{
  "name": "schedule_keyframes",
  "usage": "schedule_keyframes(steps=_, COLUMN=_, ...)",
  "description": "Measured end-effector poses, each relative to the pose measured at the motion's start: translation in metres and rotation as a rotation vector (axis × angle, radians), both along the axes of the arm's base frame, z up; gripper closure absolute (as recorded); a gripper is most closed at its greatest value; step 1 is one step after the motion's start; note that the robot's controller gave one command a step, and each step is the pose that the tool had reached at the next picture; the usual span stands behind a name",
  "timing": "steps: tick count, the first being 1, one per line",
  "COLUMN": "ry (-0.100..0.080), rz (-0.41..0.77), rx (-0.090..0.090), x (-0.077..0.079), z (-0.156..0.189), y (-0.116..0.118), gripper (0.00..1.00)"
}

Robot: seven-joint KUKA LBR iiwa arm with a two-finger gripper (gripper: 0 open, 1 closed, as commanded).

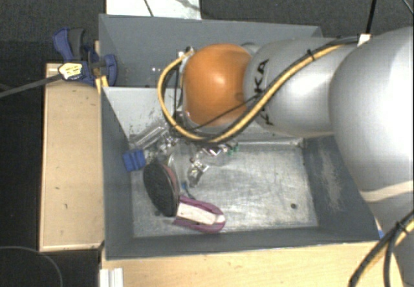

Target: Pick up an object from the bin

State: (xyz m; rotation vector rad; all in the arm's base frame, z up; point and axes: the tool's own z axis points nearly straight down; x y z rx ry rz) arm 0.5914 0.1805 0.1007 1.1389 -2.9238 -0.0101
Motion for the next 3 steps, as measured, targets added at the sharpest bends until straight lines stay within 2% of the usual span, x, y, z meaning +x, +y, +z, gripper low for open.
schedule_keyframes(steps=1, ry=-0.004, rz=0.49, rx=-0.007, x=-0.001, z=0.0, y=0.056, gripper=0.0)
schedule_keyframes(steps=2, ry=-0.005, rz=0.93, rx=-0.002, x=-0.02, z=-0.031, y=0.061, gripper=0.0)
schedule_keyframes(steps=3, ry=0.0, rz=1.327, rx=0.003, x=-0.021, z=-0.03, y=0.063, gripper=0.0)
